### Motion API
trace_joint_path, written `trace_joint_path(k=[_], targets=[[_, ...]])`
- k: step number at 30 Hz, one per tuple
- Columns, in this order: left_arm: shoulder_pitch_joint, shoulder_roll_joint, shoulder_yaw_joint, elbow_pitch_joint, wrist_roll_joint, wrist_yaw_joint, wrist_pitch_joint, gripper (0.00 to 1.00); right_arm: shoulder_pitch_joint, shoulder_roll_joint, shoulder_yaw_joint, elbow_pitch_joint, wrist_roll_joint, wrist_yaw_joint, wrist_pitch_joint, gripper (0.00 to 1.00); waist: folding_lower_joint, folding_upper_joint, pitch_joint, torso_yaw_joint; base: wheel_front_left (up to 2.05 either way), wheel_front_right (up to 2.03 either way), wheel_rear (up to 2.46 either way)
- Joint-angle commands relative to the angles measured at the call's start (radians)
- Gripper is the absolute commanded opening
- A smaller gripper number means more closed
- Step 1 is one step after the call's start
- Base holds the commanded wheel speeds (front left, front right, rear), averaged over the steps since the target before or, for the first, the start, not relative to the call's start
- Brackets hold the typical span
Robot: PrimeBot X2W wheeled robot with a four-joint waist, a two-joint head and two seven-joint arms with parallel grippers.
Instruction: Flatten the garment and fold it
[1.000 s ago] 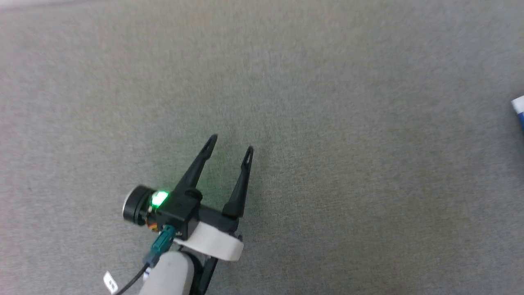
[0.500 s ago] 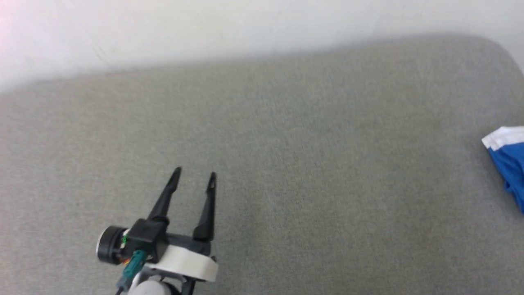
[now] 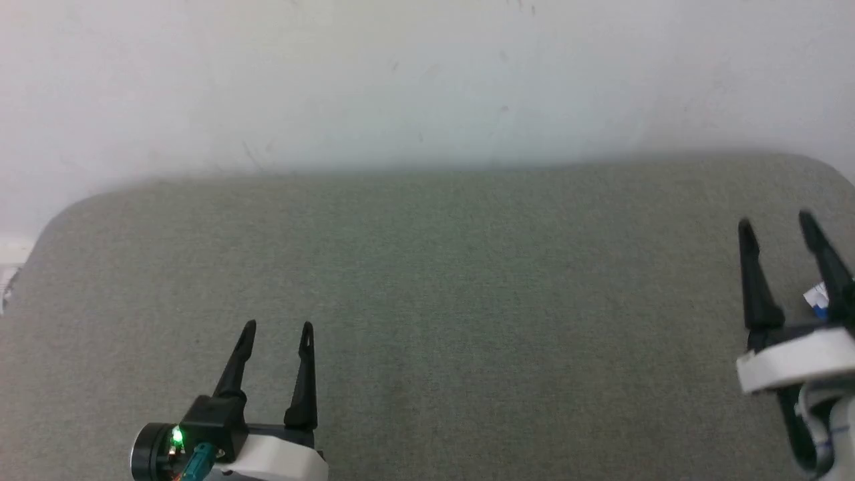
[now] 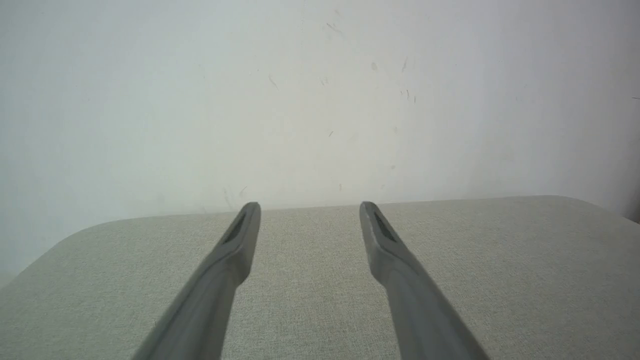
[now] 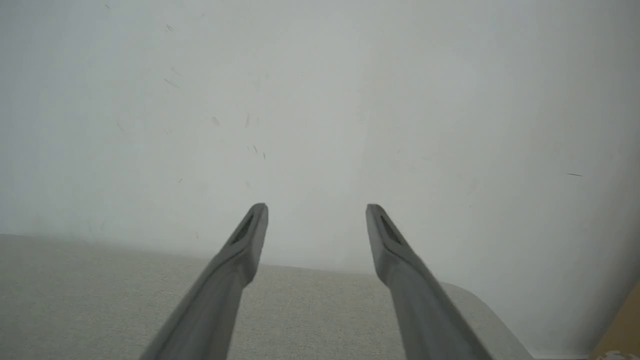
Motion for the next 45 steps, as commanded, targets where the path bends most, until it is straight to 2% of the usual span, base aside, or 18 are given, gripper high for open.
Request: trace_joint_path(k=[1, 6, 11, 23, 45], targets=[[0.012, -0.003, 0.005, 0.007, 0.005, 0.005, -0.005, 1.00, 0.049, 0.033, -0.016, -0.026, 0.001, -0.002, -0.008, 1.00, 0.0001, 0.0000, -0.037, 0.038, 0.00, 0.00, 0.00], [0.032, -0.004, 0.027, 0.019, -0.008, 0.028, -0.005, 1.00, 0.188, 0.140, -0.028, -0.107, 0.022, -0.002, -0.011, 1.00, 0.0001, 0.0000, -0.040, 0.049, 0.00, 0.00, 0.00], [0.054, -0.004, 0.029, 0.033, -0.014, 0.047, -0.005, 1.00, 0.278, 0.181, -0.005, -0.118, 0.020, -0.002, -0.011, 1.00, 0.0001, 0.0000, -0.037, 0.055, 0.00, 0.00, 0.00], [0.055, -0.005, 0.017, 0.069, -0.019, 0.060, -0.005, 1.00, 0.317, 0.209, 0.023, -0.092, -0.001, -0.002, -0.012, 1.00, 0.0001, 0.0000, -0.021, 0.067, 0.00, 0.00, 0.00], [0.047, -0.005, -0.008, 0.070, -0.039, 0.059, -0.005, 1.00, 0.313, 0.212, 0.022, -0.102, 0.013, -0.002, -0.012, 1.00, 0.0001, 0.0000, -0.004, 0.073, 0.00, 0.00, 0.00]])
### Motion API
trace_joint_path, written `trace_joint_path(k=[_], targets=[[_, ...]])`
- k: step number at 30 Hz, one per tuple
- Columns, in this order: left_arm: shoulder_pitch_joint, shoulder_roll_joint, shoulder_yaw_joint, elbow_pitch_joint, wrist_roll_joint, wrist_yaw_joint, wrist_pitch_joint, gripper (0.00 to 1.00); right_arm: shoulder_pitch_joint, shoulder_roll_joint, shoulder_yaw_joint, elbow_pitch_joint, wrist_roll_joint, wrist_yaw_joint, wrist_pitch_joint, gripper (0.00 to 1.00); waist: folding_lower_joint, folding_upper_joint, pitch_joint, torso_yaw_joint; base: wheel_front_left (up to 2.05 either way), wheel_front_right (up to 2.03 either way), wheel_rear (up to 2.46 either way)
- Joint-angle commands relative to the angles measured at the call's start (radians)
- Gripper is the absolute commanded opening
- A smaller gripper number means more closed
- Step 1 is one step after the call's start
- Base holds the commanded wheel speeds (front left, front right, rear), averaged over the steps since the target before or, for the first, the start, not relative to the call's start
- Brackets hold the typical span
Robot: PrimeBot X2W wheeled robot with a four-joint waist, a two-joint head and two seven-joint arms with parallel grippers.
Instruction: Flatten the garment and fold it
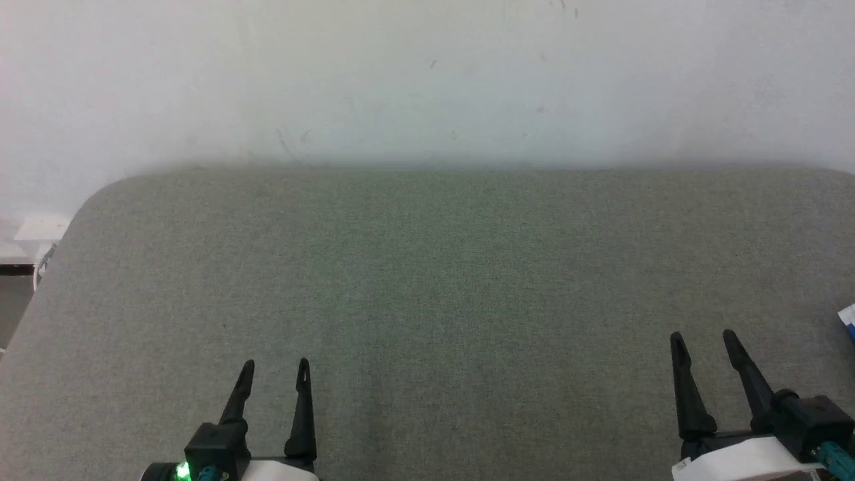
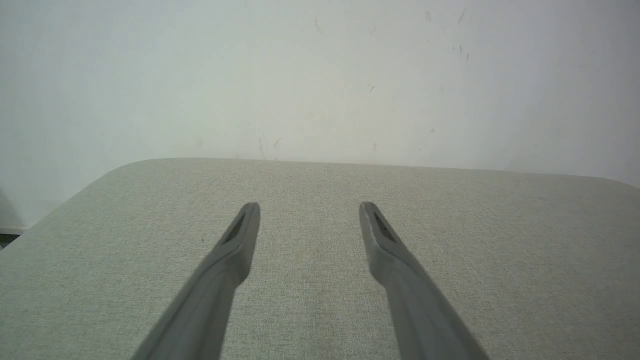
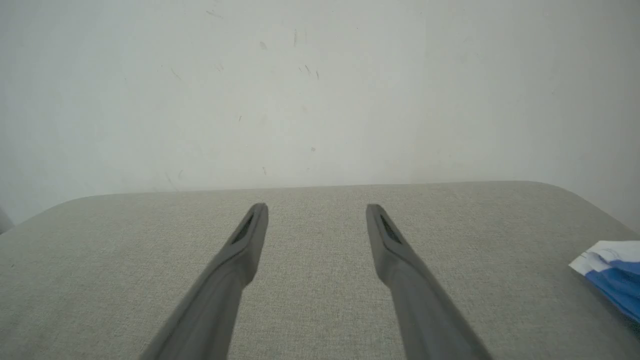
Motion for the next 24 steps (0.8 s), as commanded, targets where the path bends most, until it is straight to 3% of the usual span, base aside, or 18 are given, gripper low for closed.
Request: trace_joint_path(k=[1, 2, 3, 24], targets=[[-0.009, -0.002, -0.004, 0.002, -0.003, 0.006, -0.005, 1.00, 0.002, 0.004, 0.002, -0.004, 0.005, -0.001, -0.005, 1.00, 0.0000, 0.0000, 0.000, 0.000, 0.00, 0.00, 0.00], [-0.010, -0.002, -0.005, 0.001, -0.006, 0.005, -0.005, 1.00, 0.002, 0.004, 0.002, -0.004, 0.006, -0.001, -0.005, 1.00, 0.0000, 0.0000, 0.000, 0.000, 0.00, 0.00, 0.00], [0.000, 0.000, -0.004, -0.002, -0.005, 0.000, 0.000, 0.00, 0.000, 0.000, 0.000, 0.000, 0.001, 0.000, 0.000, 0.00, 0.0000, 0.0000, 0.000, 0.000, 0.00, 0.00, 0.00], [-0.015, 0.000, 0.007, -0.016, 0.007, -0.005, 0.035, 0.00, -0.016, 0.000, 0.005, -0.010, -0.020, 0.000, 0.035, 0.00, 0.0000, 0.0000, 0.003, -0.006, 0.00, 0.00, 0.00]])
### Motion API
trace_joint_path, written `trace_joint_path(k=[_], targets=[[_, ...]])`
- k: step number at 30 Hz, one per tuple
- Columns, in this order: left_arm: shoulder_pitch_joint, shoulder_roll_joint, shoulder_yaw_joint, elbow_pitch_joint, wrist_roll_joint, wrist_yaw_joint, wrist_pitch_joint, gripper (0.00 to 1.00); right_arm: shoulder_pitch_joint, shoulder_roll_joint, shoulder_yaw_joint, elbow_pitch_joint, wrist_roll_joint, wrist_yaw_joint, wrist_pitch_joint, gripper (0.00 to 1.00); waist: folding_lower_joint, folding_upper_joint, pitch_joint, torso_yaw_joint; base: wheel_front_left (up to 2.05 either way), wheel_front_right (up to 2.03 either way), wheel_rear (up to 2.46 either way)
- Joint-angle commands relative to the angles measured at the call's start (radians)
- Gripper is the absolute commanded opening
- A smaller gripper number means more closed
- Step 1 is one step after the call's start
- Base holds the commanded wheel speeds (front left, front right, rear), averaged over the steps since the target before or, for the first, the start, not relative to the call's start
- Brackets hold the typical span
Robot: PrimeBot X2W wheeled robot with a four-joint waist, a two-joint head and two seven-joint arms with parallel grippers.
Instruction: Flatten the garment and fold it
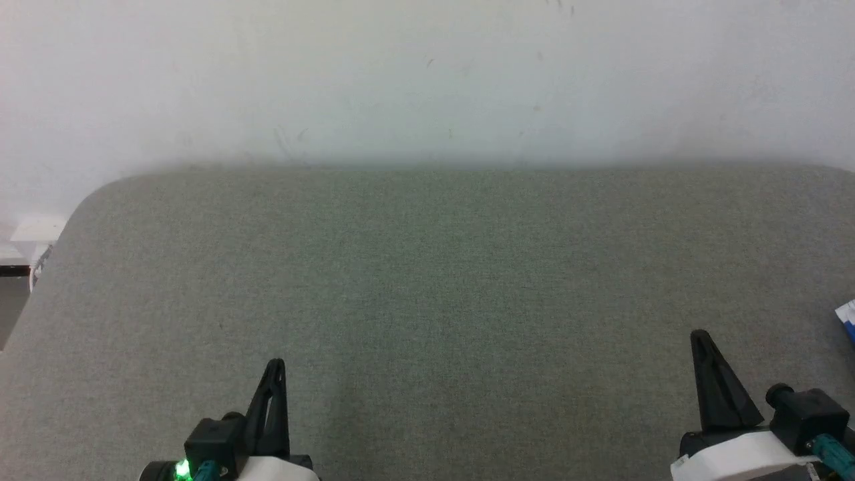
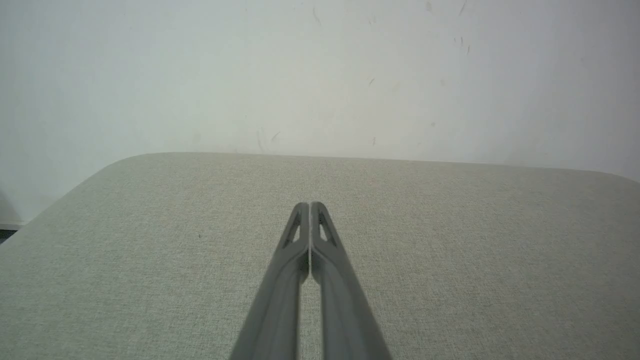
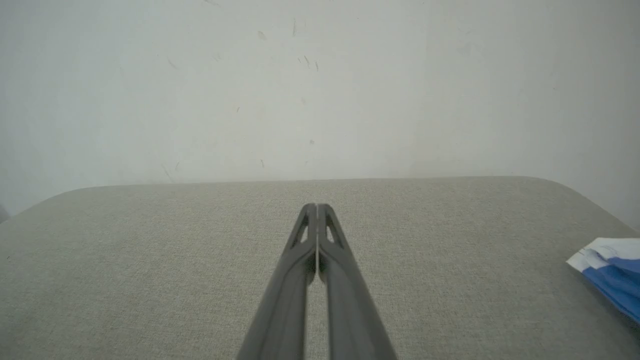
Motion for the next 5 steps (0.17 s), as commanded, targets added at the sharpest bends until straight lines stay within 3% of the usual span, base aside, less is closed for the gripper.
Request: trace_joint_path(k=[1, 5], targets=[[-0.016, 0.000, 0.004, -0.006, 0.008, -0.004, 0.005, 0.00, -0.010, 0.001, 0.005, -0.008, -0.011, 0.000, 0.007, 0.00, 0.0000, 0.0000, 0.000, -0.001, 0.00, 0.00, 0.00], [-0.019, 0.000, 0.006, -0.009, 0.011, -0.005, 0.013, 0.00, -0.014, 0.001, 0.007, -0.010, -0.016, 0.000, 0.015, 0.00, 0.0000, 0.0000, 0.001, -0.002, 0.00, 0.00, 0.00]])
